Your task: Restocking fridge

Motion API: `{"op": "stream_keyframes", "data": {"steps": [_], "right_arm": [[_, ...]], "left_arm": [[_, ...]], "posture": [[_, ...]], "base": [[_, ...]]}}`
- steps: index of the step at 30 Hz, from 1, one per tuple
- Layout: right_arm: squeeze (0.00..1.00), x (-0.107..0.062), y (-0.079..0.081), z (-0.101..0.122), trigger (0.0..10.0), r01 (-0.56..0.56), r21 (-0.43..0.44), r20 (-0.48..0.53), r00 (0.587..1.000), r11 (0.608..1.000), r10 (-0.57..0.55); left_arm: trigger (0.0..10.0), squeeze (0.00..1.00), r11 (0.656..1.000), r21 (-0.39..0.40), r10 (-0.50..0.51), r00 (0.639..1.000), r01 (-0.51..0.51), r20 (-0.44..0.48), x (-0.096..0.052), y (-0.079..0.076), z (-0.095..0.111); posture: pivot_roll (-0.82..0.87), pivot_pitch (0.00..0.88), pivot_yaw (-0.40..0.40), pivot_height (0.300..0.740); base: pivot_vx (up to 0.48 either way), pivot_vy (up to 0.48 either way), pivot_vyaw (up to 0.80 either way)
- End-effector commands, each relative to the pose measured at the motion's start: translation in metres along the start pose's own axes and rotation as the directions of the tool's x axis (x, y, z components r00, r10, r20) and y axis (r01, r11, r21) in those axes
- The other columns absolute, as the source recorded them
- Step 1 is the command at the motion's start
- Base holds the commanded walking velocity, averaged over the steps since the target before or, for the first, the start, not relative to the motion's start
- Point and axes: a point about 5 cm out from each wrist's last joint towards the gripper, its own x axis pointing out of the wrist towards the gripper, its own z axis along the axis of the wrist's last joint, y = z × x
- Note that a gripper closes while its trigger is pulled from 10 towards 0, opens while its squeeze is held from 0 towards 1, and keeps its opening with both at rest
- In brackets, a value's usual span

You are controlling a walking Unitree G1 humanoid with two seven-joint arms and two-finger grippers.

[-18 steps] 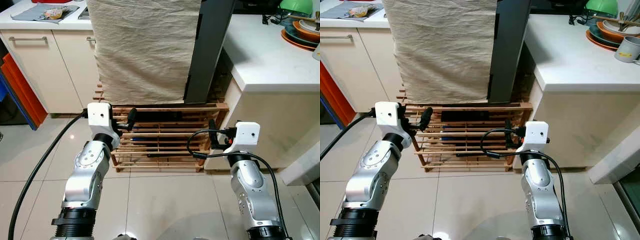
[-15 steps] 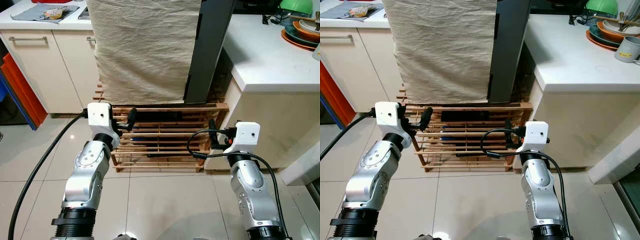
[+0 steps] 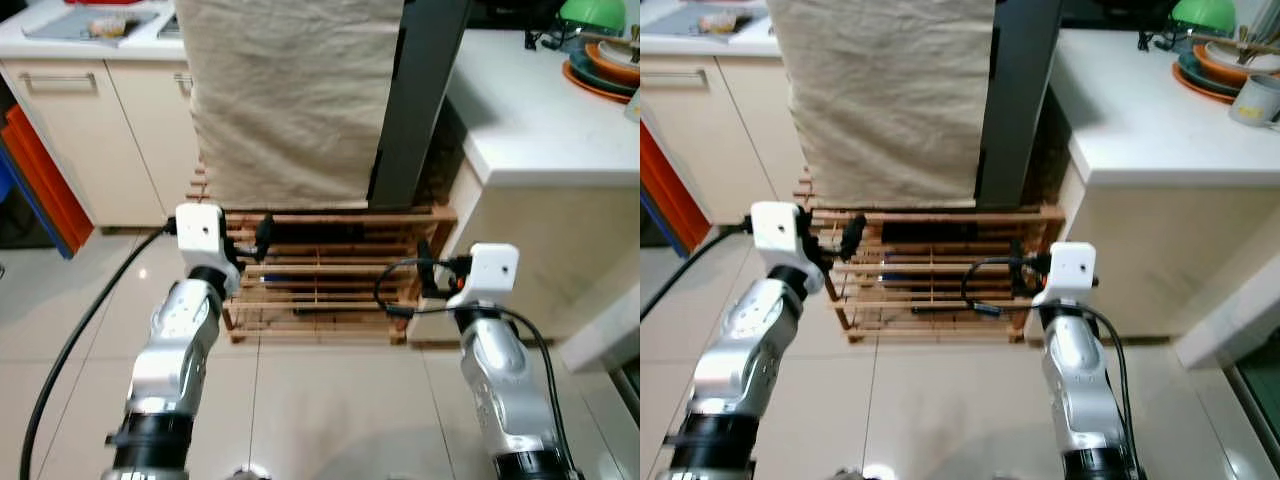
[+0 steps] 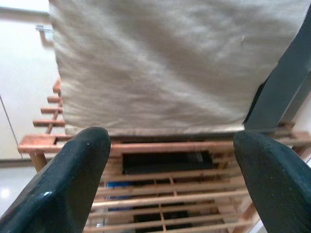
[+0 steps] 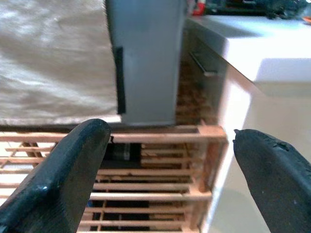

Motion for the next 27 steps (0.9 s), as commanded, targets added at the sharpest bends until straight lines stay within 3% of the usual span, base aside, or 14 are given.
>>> {"op": "stream_keyframes", "data": {"steps": [1,12,20,27], "right_arm": [[0.0,0.001,0.001,0.001,10.0,0.002,0.001,0.014,1.0,1.0,-0.002],[0.0,0.001,0.003,-0.003,10.0,0.005,0.005,0.012,1.0,1.0,-0.005],[0.0,-0.001,-0.005,-0.009,10.0,0.036,-0.01,-0.009,0.999,0.999,-0.037],[0.0,-0.001,-0.005,-0.013,10.0,0.045,-0.002,-0.03,0.999,0.999,-0.045]], "left_arm": [[10.0,0.0,1.0,0.02,0.0,1.0,0.0,0.01,0.002,-0.001,0.002],[10.0,0.0,0.999,0.047,-0.006,1.0,0.006,0.015,0.005,-0.001,0.002],[10.0,0.0,0.997,0.075,-0.006,0.999,0.003,0.039,0.002,0.002,0.005],[10.0,0.0,0.998,0.057,0.02,1.0,-0.021,0.02,0.007,0.008,0.008]], "posture": [[-0.12,0.0,0.017,0.74],[-0.12,0.0,0.025,0.74],[-0.12,0.0,0.028,0.74],[-0.12,0.0,0.029,0.74]], "base": [[0.0,0.0,0.0],[0.0,0.0,0.0],[0.0,0.0,0.0],[0.0,0.48,-0.77]]}}
